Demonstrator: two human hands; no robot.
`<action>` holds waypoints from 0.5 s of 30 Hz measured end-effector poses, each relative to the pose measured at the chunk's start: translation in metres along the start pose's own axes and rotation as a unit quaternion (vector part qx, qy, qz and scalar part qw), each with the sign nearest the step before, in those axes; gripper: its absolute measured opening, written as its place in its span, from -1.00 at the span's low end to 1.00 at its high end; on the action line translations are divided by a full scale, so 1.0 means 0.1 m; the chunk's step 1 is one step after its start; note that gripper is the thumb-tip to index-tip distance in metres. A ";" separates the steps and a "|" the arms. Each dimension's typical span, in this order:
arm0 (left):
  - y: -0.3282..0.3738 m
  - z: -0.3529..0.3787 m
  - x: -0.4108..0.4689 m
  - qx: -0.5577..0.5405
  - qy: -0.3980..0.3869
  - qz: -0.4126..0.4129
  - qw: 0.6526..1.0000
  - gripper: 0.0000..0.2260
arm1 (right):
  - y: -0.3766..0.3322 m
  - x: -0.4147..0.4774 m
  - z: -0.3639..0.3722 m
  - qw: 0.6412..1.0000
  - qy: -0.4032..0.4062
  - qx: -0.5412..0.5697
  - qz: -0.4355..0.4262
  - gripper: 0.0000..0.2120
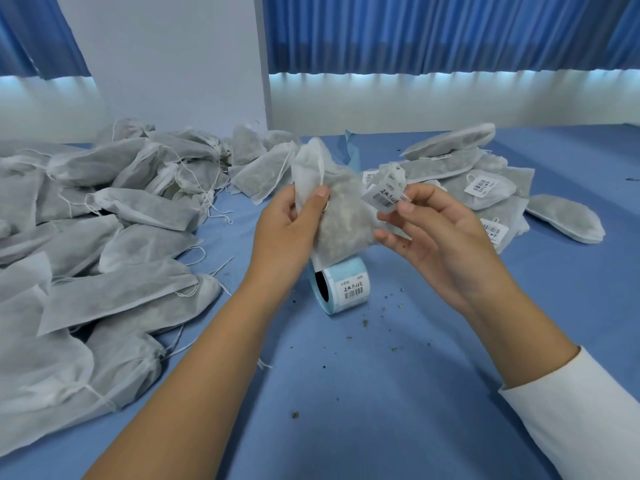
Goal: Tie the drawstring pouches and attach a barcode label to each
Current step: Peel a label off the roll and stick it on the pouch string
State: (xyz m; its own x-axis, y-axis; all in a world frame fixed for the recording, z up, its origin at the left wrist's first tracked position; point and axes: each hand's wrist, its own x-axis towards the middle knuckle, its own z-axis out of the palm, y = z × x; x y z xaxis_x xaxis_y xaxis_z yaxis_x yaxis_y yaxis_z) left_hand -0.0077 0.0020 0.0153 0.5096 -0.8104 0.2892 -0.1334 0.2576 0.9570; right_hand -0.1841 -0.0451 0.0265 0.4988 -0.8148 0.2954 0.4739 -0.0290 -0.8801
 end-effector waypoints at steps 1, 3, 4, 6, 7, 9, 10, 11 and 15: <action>0.02 0.01 -0.01 -0.010 -0.012 0.002 1.000 -0.90 | 0.00 0.00 0.01 1.000 -0.005 0.008 -0.002 -0.93; 0.05 0.04 -0.04 -0.028 -0.040 0.000 0.999 -0.92 | 0.01 -0.01 0.03 1.000 -0.013 0.011 -0.007 -0.93; 0.05 0.05 -0.06 -0.034 -0.054 -0.006 0.998 -0.93 | 0.02 -0.01 0.04 1.000 -0.013 0.009 -0.006 -0.92; 0.06 0.05 -0.07 -0.031 -0.083 -0.020 0.996 -0.94 | 0.02 -0.02 0.05 1.000 -0.008 0.005 -0.003 -0.89; 0.06 0.04 -0.07 -0.027 -0.098 -0.027 0.994 -0.93 | 0.02 -0.01 0.06 1.000 -0.004 0.004 -0.001 -0.88; 0.07 0.02 -0.07 -0.023 -0.123 -0.041 0.991 -0.88 | 0.01 -0.01 0.05 1.000 0.008 0.005 -0.004 -0.89; 0.07 0.01 -0.07 -0.025 -0.132 -0.047 0.990 -0.86 | 0.01 0.00 0.04 1.000 0.015 0.004 -0.010 -0.90; 0.07 0.01 -0.07 -0.028 -0.139 -0.052 0.988 -0.84 | 0.00 0.00 0.04 1.000 0.022 0.001 -0.016 -0.89; 0.09 -0.01 -0.07 -0.031 -0.151 -0.060 0.986 -0.82 | -0.02 0.01 0.02 0.997 0.042 -0.035 -0.050 -0.81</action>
State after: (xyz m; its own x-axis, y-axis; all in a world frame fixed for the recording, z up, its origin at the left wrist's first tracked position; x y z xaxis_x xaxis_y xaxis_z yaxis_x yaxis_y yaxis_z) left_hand -0.0122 0.0105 0.0217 0.2417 -0.9540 0.1771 -0.0306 0.1750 0.9841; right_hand -0.1833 -0.0448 0.0291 0.3880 -0.8511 0.3536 0.4653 -0.1502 -0.8723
